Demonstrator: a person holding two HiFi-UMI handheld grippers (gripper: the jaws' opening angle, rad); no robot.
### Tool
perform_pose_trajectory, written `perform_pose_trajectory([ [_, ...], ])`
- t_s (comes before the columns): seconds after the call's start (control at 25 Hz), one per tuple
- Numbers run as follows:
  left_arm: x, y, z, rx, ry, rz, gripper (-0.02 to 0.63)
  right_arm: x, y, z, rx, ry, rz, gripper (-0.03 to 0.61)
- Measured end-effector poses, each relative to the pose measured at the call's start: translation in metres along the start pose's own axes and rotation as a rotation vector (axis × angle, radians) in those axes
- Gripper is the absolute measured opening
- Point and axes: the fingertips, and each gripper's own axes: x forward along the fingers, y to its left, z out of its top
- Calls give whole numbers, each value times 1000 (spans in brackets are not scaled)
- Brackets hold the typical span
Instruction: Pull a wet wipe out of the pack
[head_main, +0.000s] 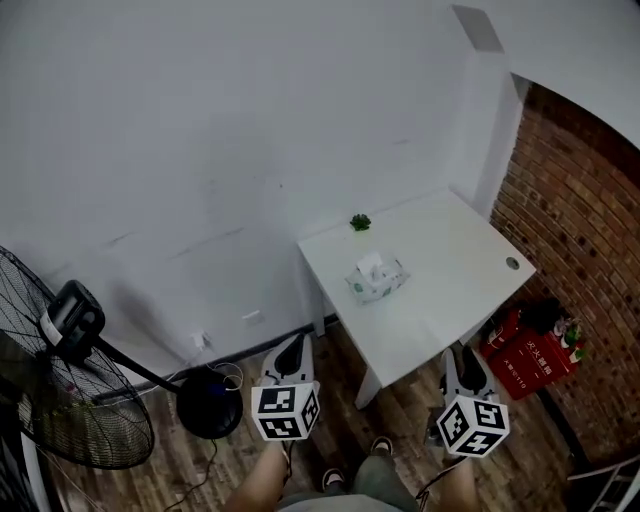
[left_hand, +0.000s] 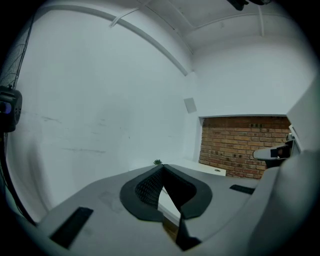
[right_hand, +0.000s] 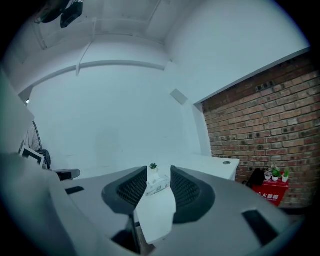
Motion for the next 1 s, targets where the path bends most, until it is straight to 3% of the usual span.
perform_pose_trajectory([
  [0.24,50,8,-4,3,12,34,3,63,-12,4,-2,12,35,146],
  [0.64,164,7,26,-3,-9,115,3,197,-35,43,-34,38,155,144],
  [1.0,233,9,29,-17,19,198,3,289,-48,54,-64,105,275,143],
])
